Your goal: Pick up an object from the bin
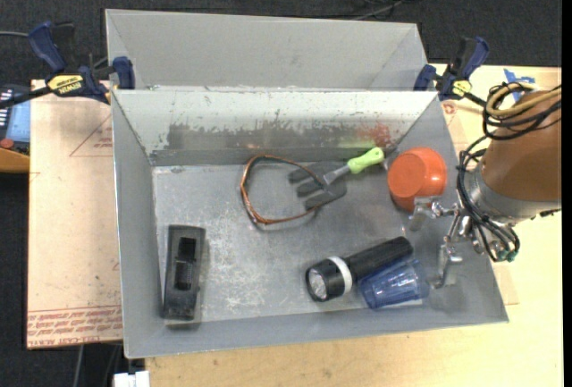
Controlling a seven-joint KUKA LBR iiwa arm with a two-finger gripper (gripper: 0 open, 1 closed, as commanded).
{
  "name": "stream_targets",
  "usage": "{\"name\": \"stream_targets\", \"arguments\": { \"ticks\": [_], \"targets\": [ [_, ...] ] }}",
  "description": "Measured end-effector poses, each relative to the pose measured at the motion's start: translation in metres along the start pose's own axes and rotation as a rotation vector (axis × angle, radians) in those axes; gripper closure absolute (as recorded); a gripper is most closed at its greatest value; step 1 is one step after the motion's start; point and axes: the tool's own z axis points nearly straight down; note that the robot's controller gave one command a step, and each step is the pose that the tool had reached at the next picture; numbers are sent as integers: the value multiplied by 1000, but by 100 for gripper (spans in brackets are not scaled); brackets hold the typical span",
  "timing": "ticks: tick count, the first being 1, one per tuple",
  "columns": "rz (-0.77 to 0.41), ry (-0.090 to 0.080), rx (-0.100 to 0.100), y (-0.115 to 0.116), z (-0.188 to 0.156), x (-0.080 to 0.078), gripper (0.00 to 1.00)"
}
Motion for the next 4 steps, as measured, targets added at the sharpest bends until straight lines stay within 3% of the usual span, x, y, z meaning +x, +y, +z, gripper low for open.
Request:
{"name": "stream_targets", "arguments": {
  "ticks": [2, 3, 4],
  "targets": [
    [13, -4, 0, 1, 8, 5, 0],
    [-391, -4, 0, 39, 20, -5, 0],
    [-210, -3, -2, 39, 48, 6, 0]
  ]
}}
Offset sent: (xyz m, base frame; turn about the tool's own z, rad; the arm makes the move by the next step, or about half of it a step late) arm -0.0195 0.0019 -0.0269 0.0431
